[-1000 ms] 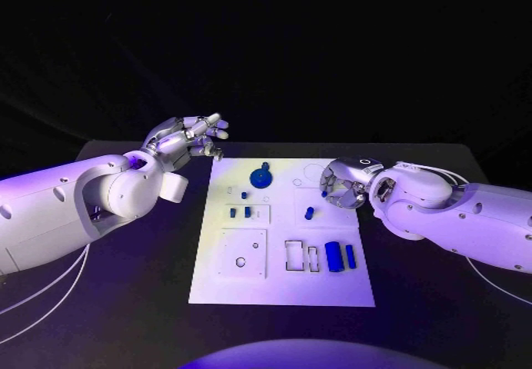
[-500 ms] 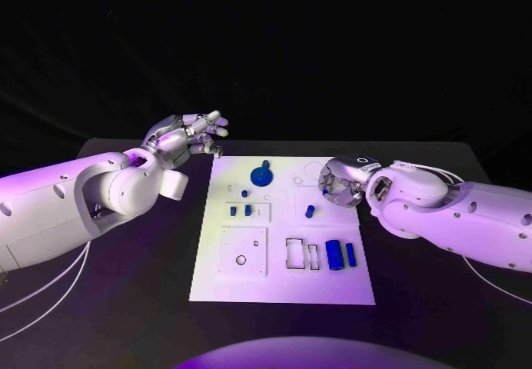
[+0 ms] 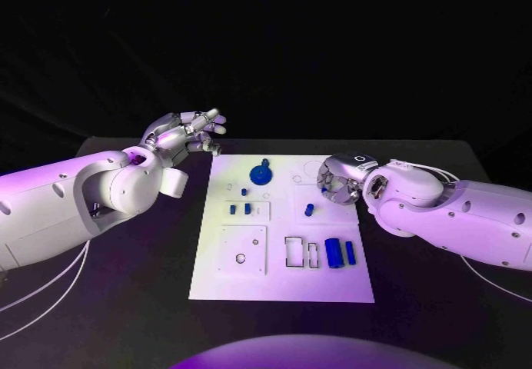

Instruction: Assemble the parts on the task board

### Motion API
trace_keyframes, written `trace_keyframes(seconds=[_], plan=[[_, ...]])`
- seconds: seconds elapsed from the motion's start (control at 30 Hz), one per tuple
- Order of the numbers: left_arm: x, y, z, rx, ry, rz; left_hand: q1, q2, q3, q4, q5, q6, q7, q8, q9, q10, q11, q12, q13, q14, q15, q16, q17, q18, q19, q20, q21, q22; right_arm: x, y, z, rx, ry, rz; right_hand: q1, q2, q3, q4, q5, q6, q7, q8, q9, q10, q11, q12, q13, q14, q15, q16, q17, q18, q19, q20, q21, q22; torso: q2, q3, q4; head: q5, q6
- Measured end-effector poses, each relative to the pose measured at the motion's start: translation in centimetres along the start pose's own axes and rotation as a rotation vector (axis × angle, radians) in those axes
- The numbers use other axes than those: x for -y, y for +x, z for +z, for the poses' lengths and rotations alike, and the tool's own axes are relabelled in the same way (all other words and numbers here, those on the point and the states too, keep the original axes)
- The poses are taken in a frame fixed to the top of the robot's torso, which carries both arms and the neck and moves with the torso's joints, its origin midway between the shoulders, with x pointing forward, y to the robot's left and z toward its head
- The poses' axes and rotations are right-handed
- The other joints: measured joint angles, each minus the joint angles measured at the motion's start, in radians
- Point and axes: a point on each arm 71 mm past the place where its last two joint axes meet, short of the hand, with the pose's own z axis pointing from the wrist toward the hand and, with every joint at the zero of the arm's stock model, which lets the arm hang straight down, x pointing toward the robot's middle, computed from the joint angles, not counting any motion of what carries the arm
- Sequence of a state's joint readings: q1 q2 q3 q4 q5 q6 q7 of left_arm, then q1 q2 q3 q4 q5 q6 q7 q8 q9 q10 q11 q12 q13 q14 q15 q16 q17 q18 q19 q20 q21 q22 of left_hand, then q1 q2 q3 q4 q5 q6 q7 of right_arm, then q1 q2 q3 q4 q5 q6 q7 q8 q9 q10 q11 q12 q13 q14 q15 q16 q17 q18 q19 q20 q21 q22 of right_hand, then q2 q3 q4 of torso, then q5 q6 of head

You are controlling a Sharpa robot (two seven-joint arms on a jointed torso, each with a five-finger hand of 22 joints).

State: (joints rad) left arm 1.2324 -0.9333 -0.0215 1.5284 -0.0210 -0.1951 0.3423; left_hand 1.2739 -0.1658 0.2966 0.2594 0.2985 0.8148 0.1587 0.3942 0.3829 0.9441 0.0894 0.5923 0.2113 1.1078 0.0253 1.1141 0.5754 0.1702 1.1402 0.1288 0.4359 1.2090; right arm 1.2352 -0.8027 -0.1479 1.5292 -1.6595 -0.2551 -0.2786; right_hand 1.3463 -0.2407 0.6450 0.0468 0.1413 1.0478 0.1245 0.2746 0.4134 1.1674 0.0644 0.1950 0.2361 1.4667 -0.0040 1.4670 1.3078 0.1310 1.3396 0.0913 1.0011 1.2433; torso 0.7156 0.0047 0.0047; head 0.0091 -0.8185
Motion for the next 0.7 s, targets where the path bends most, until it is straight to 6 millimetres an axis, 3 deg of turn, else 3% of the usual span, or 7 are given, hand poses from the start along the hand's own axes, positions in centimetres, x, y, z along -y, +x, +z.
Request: trace_keyframes(seconds=[0.53, 0.7], plan=[[0.01, -0.17, 0.01, 0.023, 0.001, 0.01, 0.007, -0.001, 0.0, 0.0, 0.016, -0.006, 0.002, 0.0, 0.0, 0.0, 0.0, -0.004, -0.005, 0.0, 0.0, 0.0, -0.005, 0.0, 0.0, 0.0, -0.008, -0.003, -0.36, 0.39, -0.29, 0.04, 0.005, -0.028, -0.001, 0.012, 0.04, -0.029, 0.02, 0.024, -0.003, 0.011, 0.017, 0.034, -0.008, -0.015, 0.0, 0.0, -0.007, 0.001, 0.0, 0.0, 0.015, -0.008, 0.039, 0.031, -0.001, -0.0007, 0.0011, -0.005, -0.001], [0.0, -0.17, 0.01, 0.024, 0.001, 0.011, 0.012, 0.004, 0.0, 0.0, 0.054, -0.011, 0.004, 0.0, -0.001, -0.004, 0.004, -0.005, -0.01, 0.0, 0.0, 0.0, -0.01, 0.0, 0.004, 0.004, -0.016, -0.007, -0.29, 0.54, -0.54, 0.061, 0.01, -0.021, -0.006, 0.023, 0.048, -0.029, 0.013, 0.024, -0.003, 0.011, 0.023, 0.037, -0.005, -0.02, 0.0, 0.0, -0.007, 0.001, 0.0, -0.011, 0.018, -0.011, 0.046, 0.038, -0.001, -0.0006, 0.0006, -0.006, -0.002]])
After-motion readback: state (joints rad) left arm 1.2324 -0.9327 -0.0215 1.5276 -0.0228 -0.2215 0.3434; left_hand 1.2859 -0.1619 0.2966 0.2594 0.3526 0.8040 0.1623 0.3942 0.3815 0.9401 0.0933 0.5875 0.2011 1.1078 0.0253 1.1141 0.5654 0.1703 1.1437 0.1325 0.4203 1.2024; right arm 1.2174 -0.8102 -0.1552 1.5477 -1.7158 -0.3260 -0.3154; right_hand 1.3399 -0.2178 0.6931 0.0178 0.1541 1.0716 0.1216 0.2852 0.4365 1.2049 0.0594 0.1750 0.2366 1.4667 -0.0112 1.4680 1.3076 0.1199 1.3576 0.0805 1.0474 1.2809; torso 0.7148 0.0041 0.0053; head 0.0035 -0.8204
